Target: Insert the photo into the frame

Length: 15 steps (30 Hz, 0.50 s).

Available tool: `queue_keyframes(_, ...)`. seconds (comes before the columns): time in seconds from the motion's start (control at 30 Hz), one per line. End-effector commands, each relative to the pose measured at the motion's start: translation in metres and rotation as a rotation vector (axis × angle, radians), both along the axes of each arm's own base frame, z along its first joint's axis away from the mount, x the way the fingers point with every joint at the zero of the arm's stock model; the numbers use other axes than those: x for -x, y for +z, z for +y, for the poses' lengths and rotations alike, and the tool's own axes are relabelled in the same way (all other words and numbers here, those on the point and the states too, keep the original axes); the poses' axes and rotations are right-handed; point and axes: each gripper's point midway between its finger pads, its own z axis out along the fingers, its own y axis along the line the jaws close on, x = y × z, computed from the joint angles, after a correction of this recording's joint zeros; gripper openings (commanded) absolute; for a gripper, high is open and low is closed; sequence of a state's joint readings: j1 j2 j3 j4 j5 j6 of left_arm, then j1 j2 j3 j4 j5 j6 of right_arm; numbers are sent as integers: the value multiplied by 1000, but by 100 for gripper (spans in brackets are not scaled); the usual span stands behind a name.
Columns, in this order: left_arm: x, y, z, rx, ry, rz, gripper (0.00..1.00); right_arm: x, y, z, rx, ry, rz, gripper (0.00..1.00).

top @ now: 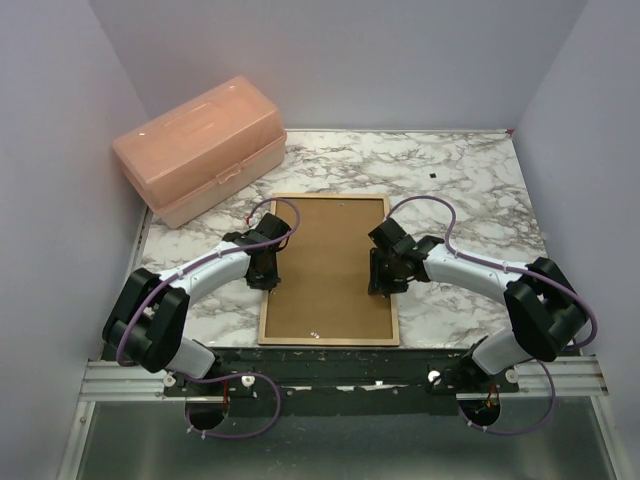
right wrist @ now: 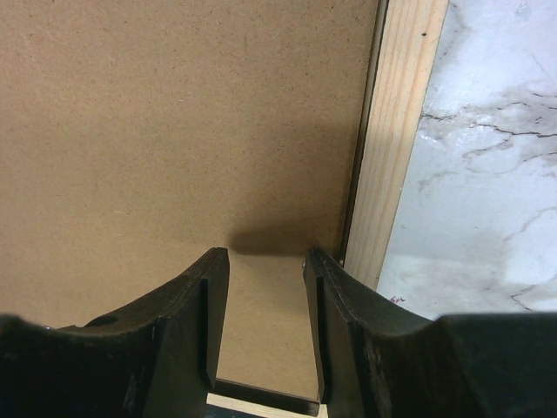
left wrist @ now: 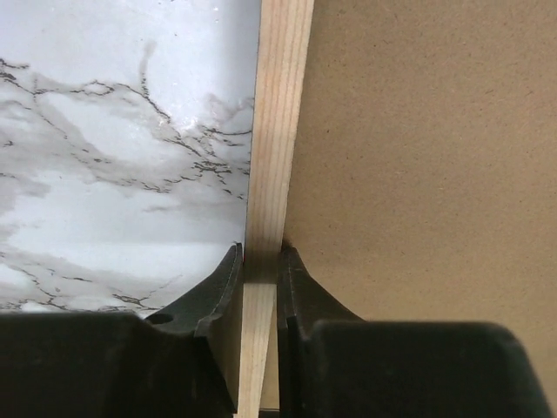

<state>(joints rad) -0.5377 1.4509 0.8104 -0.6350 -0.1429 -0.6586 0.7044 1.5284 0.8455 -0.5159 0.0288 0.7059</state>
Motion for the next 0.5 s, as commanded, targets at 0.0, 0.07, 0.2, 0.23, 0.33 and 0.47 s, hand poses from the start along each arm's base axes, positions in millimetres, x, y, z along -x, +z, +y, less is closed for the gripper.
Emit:
queue_keyframes(0.0,30,-14,11,-55,-20,118,11,21,-35,-3,17,10,99,47)
queue_keyframes(0.07,29,-13,10,-51,-22,115,8,20,-34,-4,17,8,97,47)
queue_keyframes(0.2,25,-7,6,-26,-32,87,7,17,-27,-3,6,2,72,47)
queue_keyframes(0.23,23,-5,4,-17,-32,77,7,16,-24,1,-15,9,66,47)
queue_keyframes(0.33,19,2,3,3,-26,60,7,7,-10,9,-66,19,44,49)
queue_keyframes(0.47,11,10,3,53,-14,33,22,-15,10,7,-159,-4,22,62)
